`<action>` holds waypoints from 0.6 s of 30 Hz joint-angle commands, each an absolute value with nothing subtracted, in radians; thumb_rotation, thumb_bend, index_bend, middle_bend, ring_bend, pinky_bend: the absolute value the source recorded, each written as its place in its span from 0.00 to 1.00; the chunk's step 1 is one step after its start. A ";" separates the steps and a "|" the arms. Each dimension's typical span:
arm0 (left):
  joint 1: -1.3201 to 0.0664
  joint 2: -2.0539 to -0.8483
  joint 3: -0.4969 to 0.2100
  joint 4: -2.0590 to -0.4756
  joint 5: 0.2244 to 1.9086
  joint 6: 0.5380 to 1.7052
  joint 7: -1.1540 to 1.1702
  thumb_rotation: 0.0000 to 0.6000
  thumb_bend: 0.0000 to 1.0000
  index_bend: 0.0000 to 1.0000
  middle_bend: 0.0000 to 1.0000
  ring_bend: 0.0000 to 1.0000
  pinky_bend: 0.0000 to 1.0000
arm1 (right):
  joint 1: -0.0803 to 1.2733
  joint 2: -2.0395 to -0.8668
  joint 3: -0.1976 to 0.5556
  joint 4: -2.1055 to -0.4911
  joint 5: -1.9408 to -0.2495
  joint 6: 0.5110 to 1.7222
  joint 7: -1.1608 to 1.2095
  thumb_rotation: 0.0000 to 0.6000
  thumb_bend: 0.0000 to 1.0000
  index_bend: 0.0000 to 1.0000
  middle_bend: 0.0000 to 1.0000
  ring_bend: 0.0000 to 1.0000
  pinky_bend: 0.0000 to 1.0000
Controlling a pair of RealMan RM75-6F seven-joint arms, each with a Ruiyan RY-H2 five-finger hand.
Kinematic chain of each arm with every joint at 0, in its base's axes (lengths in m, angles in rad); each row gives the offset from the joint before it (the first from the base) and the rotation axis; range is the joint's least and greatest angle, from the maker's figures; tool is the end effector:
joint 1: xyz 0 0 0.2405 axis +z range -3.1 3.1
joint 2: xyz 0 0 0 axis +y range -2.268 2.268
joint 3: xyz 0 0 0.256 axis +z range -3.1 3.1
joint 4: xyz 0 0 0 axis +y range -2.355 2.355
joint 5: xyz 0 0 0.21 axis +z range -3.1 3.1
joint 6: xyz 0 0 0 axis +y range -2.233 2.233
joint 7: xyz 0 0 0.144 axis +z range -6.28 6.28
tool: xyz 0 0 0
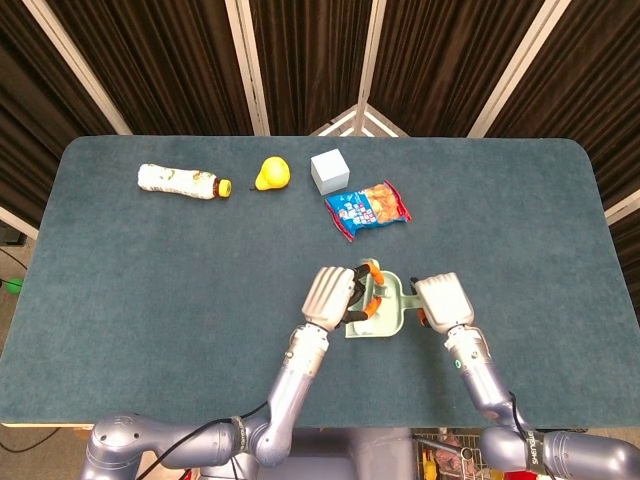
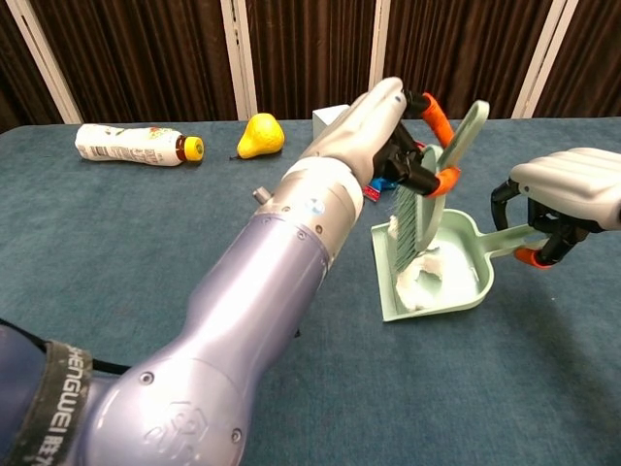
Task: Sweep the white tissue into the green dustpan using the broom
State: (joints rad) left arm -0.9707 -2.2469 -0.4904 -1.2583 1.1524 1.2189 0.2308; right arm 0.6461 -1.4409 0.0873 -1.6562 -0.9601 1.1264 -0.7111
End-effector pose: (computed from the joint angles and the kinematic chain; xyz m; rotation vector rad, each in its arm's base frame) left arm 0.0596 0.2978 -0.1153 -1.5279 -1.3240 -1.6332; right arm -0.1923 -0.3082 0.0156 1.8037 -0.7875 0.6148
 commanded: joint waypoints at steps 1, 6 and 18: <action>-0.954 -2.220 -0.489 -1.287 1.173 1.227 0.205 1.00 0.49 0.74 1.00 1.00 1.00 | 0.645 -1.441 0.087 -1.659 -0.959 1.128 -0.714 1.00 0.53 0.83 0.98 1.00 0.93; -0.919 -2.168 -0.485 -1.352 1.180 1.232 0.184 1.00 0.49 0.74 1.00 1.00 1.00 | 0.640 -1.441 0.080 -1.663 -0.956 1.136 -0.722 1.00 0.53 0.83 0.98 1.00 0.93; -0.801 -1.972 -0.446 -1.544 1.191 1.250 0.167 1.00 0.49 0.74 1.00 1.00 1.00 | 0.640 -1.445 0.077 -1.676 -0.939 1.146 -0.757 1.00 0.53 0.83 0.98 1.00 0.93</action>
